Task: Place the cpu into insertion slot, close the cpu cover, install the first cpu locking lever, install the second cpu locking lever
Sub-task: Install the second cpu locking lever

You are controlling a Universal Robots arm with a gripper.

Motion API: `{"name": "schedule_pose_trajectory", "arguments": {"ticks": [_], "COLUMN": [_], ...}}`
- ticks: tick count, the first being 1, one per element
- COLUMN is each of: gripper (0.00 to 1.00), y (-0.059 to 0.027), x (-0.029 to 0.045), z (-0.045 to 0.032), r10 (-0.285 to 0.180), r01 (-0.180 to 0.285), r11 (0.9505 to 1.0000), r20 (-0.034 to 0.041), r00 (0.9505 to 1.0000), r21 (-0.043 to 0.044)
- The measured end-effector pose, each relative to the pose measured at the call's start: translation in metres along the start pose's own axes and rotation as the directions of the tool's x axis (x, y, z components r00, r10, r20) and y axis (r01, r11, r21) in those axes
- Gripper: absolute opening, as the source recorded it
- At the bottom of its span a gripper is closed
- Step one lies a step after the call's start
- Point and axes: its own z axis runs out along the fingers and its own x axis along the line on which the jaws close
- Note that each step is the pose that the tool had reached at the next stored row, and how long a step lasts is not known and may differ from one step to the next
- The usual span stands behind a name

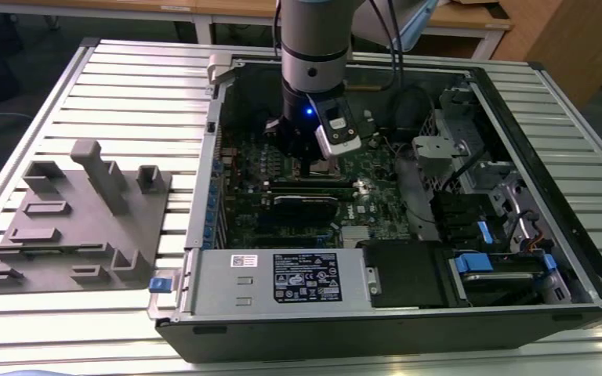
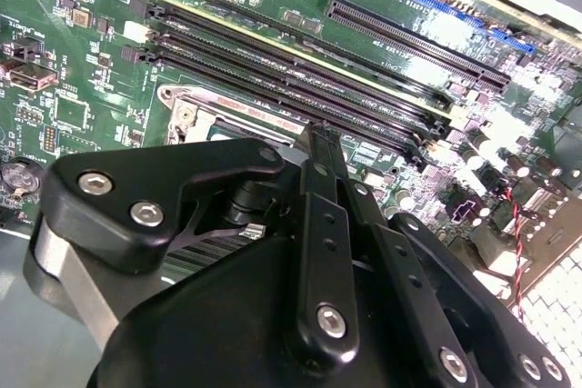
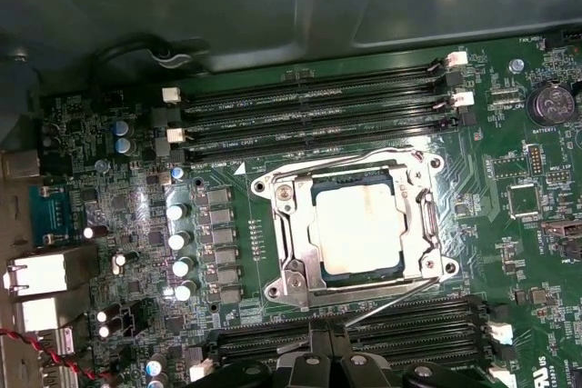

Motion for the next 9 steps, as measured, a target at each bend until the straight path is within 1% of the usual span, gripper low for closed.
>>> {"name": "schedule_pose_trajectory", "arguments": {"ticks": [9], "gripper": [0.11], "y": [-0.0001], "x": [0.0002], "z": [0.0052], "r10": [0.0], "r01": [0.0], "r11": [1.0], "r20": [0.0], "r00": [1.0], "r21": [0.0]}}
